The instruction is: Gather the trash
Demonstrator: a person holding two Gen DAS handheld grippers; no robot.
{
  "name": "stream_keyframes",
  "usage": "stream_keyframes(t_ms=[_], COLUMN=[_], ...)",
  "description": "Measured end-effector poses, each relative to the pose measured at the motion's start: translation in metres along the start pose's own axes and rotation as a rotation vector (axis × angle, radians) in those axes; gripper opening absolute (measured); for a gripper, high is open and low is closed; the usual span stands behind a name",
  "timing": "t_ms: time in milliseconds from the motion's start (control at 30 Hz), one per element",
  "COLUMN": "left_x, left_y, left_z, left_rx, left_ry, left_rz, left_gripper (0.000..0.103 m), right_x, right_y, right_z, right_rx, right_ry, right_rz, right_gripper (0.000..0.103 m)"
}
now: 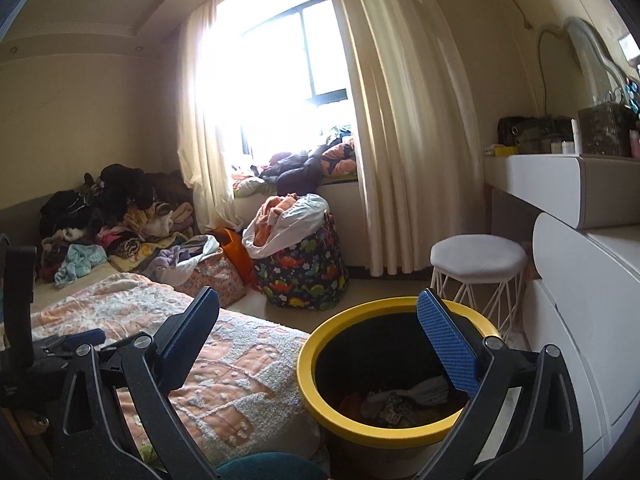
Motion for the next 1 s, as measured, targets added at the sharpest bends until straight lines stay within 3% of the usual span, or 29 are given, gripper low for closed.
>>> stream_keyframes(t_ms=[300, 1000], left_x=[0.006, 0.006], left_y=[0.019, 0.022], left_z=[0.005, 0.004], left_rx=[-0.041, -0.046], left_ry=[-0.02, -0.016], left_rz=[-0.063, -0.073], left_gripper=[0.092, 0.092], right_x=[0.002, 0.005], right_y=[-0.002, -0.002], right_z=[0.005, 0.005], right_rx=[-0.015, -0.005], right_ry=[0.024, 0.023], right_rz=[-0.004, -0.008], right_gripper=[0.096, 0.097])
Point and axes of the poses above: each gripper's, at about its wrist camera, not at the fingertips, and y roughly against the way its jaws point, z to its left, x to its underside, the point moved 1 cm from there along -y, roughly the way its jaws point, and after that the axes turned 6 degrees about -y, right-handed, at the moved point
